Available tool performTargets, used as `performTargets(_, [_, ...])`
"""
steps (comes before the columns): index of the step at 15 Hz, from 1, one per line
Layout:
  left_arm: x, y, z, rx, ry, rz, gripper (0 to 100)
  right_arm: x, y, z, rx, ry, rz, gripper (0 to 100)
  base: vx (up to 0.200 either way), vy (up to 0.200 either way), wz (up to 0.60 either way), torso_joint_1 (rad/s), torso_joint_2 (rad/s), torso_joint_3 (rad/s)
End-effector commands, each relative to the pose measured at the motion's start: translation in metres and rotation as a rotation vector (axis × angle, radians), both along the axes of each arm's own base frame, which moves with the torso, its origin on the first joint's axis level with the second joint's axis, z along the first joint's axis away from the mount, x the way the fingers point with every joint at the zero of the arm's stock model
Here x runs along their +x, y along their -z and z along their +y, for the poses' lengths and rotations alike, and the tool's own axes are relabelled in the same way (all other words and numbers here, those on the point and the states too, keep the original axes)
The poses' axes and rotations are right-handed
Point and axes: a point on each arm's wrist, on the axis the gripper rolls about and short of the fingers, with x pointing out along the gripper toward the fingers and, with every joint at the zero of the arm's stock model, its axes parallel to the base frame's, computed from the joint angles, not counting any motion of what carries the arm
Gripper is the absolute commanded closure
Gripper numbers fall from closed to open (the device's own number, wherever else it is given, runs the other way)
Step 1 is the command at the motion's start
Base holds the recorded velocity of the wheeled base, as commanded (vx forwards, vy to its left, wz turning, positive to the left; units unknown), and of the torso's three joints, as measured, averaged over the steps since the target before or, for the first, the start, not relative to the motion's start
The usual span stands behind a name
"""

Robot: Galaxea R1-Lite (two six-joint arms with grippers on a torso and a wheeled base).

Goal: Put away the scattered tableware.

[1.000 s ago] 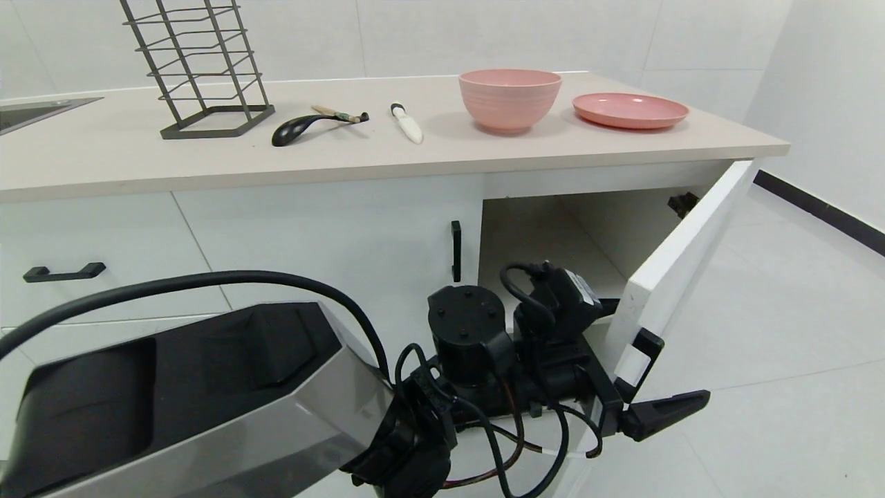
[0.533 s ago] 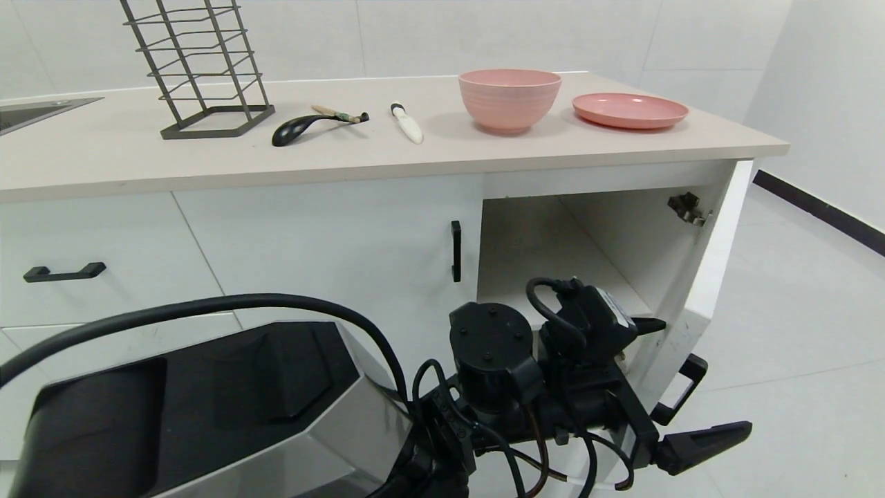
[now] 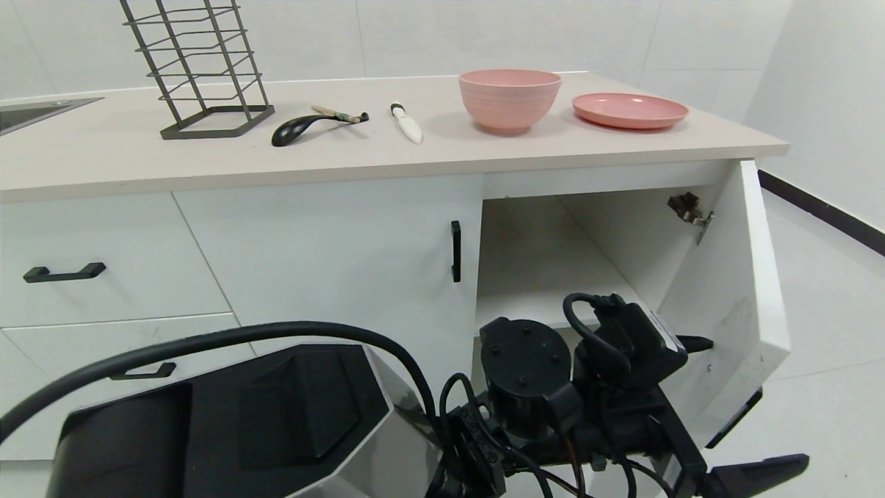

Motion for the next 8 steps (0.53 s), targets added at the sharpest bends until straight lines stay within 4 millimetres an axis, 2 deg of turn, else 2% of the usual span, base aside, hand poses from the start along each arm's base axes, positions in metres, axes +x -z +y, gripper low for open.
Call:
performTargets(1, [-0.006, 0.005, -0.009, 0.001, 0.019, 0.002, 0, 0.001, 0.0, 0.0, -0.001, 0.0, 0.0, 0, 0.0, 0.0, 0.0, 0.0, 0.0, 0.0])
performTargets(6, [-0.013, 0.01, -0.019, -0.003, 0.038, 0.004, 0, -0.002, -0.004, 0.0, 0.0, 0.003, -0.019, 0, 0.0, 0.0, 0.0, 0.0, 0.0, 0.0])
performTargets(8, [-0.019, 0.013, -0.031, -0.018, 0.054, 0.013, 0, -0.003, -0.006, 0.0, 0.0, 0.003, -0.029, 0, 0.0, 0.0, 0.0, 0.0, 0.0, 0.0])
